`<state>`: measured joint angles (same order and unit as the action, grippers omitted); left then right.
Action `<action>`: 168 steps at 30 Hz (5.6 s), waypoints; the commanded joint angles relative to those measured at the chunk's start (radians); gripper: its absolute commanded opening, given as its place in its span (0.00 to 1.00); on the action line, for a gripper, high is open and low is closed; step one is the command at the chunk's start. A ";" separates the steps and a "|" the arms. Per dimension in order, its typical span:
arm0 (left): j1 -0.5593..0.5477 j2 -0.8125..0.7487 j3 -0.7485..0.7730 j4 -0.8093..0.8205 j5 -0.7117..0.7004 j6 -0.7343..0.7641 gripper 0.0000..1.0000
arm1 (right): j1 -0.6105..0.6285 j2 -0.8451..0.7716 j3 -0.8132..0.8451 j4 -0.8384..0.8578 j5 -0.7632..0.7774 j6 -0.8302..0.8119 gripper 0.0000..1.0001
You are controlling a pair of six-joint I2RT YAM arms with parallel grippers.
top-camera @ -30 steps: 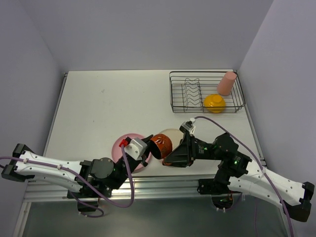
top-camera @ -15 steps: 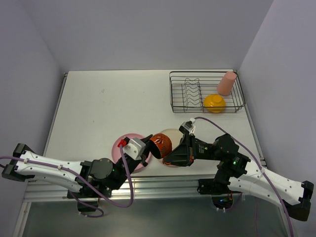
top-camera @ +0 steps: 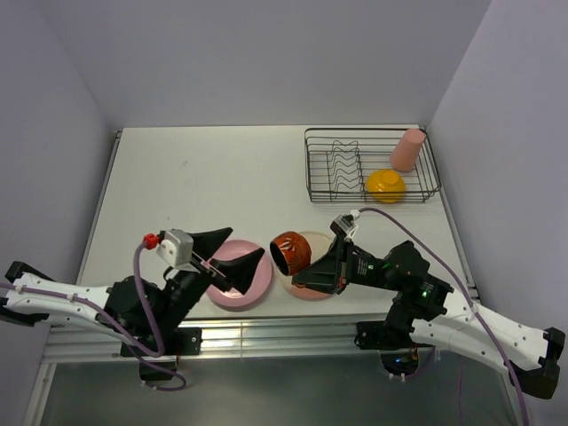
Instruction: Load the mixed dishes into the dish rack
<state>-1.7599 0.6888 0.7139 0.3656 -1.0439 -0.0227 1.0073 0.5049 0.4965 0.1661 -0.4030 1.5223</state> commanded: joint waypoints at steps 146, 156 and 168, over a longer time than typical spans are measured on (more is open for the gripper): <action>0.708 0.755 0.219 -0.886 0.596 -0.985 0.66 | -0.313 0.574 0.699 -0.887 0.546 -1.006 0.68; 0.473 0.842 0.259 -1.105 0.504 -1.227 0.65 | -0.217 0.305 0.554 -0.924 0.540 -0.933 0.68; 0.455 0.899 0.199 -1.188 0.470 -1.359 0.68 | -0.205 0.113 0.551 -1.010 0.506 -0.912 0.68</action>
<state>-1.3064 1.5578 0.8959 -0.7685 -0.5243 -1.3334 0.7944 0.6209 1.0515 -0.8185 0.1074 0.5991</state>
